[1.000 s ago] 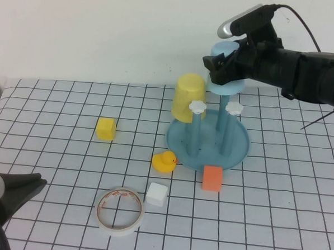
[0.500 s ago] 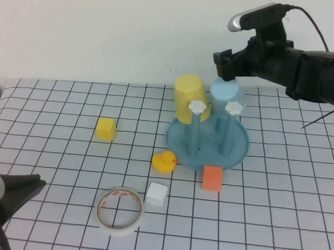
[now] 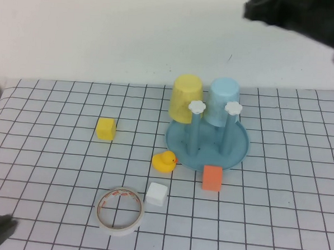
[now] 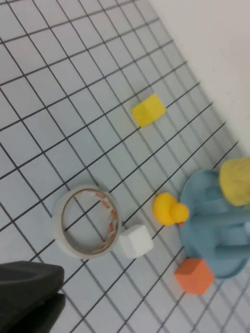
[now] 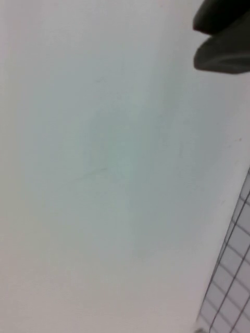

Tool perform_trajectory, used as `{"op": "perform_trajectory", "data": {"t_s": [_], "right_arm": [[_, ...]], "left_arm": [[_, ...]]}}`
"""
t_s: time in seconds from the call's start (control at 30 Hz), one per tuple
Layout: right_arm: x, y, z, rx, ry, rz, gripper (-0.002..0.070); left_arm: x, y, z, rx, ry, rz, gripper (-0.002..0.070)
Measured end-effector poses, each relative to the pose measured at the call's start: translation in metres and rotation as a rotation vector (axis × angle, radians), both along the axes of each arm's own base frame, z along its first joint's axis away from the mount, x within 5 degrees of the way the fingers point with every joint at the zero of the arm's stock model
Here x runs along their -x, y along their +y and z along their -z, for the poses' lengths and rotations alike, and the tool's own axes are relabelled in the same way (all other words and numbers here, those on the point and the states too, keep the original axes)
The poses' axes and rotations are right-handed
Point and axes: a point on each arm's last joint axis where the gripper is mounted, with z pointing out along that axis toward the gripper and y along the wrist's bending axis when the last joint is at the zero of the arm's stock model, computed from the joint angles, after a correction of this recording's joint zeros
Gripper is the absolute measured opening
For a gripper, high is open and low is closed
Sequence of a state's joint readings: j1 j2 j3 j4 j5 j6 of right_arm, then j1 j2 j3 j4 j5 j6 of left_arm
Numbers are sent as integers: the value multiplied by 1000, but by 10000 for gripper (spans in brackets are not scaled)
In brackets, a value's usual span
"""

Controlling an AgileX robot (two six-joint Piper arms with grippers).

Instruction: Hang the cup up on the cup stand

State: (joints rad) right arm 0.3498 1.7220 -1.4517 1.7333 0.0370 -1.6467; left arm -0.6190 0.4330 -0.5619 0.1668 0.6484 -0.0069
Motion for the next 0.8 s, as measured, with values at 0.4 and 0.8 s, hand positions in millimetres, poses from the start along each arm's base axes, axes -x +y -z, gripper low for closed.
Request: {"op": "perform_trajectory", "data": {"t_s": [0.4, 0.8], "right_arm": [[147, -34, -32, -77, -85, -207, 4], [276, -78, -27, -125, -281, -245, 1]], "left_arm": [[45, 36, 45, 220, -174, -67, -1], [44, 37, 50, 195, -173, -75, -1]]}}
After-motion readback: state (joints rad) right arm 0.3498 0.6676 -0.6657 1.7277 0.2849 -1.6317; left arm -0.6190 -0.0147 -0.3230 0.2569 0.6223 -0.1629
